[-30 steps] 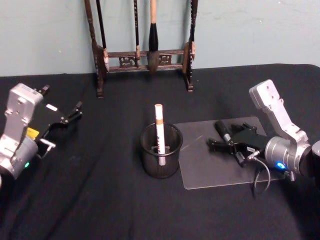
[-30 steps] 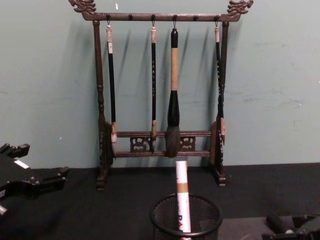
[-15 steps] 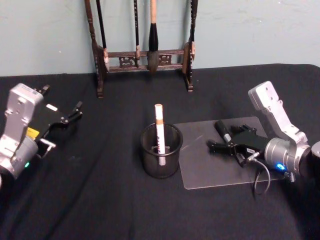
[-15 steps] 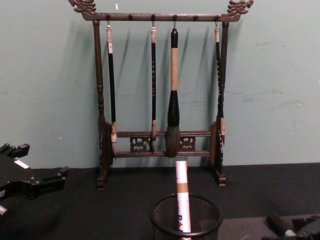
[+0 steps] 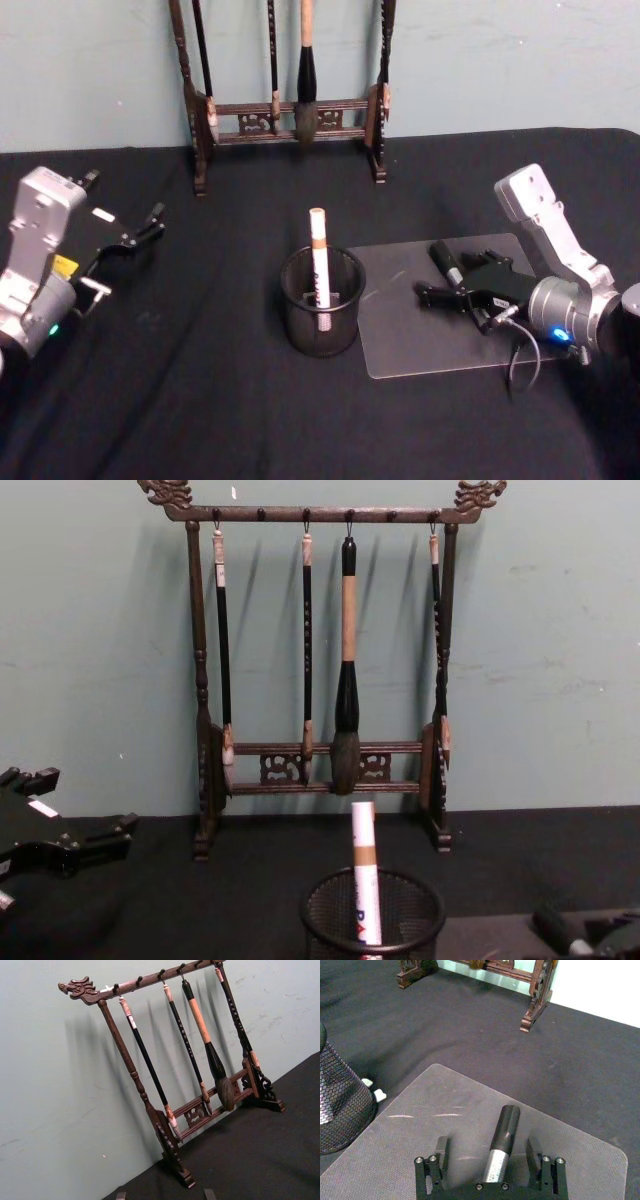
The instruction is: Pick up the water-based marker from the table and place it into the pen holder.
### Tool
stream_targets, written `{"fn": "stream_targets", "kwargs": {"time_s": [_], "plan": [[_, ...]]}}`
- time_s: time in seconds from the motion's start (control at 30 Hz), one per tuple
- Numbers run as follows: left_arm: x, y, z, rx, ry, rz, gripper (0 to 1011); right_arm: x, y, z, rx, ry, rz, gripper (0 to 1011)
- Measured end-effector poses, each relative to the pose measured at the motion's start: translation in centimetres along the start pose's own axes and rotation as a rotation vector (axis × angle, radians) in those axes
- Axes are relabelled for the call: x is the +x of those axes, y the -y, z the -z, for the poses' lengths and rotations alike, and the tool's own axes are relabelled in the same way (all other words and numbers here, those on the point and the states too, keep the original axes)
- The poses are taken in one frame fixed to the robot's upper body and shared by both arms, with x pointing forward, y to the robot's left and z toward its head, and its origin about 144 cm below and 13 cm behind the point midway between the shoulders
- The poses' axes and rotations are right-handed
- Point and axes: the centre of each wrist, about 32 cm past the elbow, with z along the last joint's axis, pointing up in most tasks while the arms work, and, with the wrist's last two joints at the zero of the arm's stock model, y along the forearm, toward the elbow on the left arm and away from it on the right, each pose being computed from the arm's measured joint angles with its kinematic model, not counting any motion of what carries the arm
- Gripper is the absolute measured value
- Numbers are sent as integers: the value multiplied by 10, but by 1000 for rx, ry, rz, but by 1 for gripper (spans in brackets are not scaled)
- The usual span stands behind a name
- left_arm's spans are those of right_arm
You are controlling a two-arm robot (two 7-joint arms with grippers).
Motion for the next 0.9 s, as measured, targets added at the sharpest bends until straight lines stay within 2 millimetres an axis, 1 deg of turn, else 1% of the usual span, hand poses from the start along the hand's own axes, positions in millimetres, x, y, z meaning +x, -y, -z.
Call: {"fn": "stream_targets", "kwargs": {"time_s": [0.1, 0.17, 0.23, 0.27, 0.37, 0.47, 0.53, 0.57, 0.67, 0.7, 0.8, 0.9], "plan": [[0, 0, 0, 0, 0, 0, 1001, 0, 0, 0, 0, 0, 0, 1002], [0, 0, 0, 0, 0, 0, 1001, 0, 0, 0, 1, 0, 0, 961], [0, 0, 0, 0, 0, 0, 1001, 0, 0, 0, 1, -1, 0, 941], [0, 0, 0, 0, 0, 0, 1001, 0, 0, 0, 1, -1, 0, 894], [0, 0, 0, 0, 0, 0, 1001, 0, 0, 0, 2, -2, 0, 846], [0, 0, 0, 0, 0, 0, 1001, 0, 0, 0, 2, -2, 0, 757], [0, 0, 0, 0, 0, 0, 1001, 0, 0, 0, 2, -2, 0, 661], [0, 0, 0, 0, 0, 0, 1001, 0, 0, 0, 2, -3, 0, 661], [0, 0, 0, 0, 0, 0, 1001, 0, 0, 0, 2, -3, 0, 537], [0, 0, 0, 0, 0, 0, 1001, 0, 0, 0, 2, -3, 0, 537], [0, 0, 0, 0, 0, 0, 1001, 0, 0, 0, 3, -3, 0, 413], [0, 0, 0, 0, 0, 0, 1001, 0, 0, 0, 3, -3, 0, 335]]}}
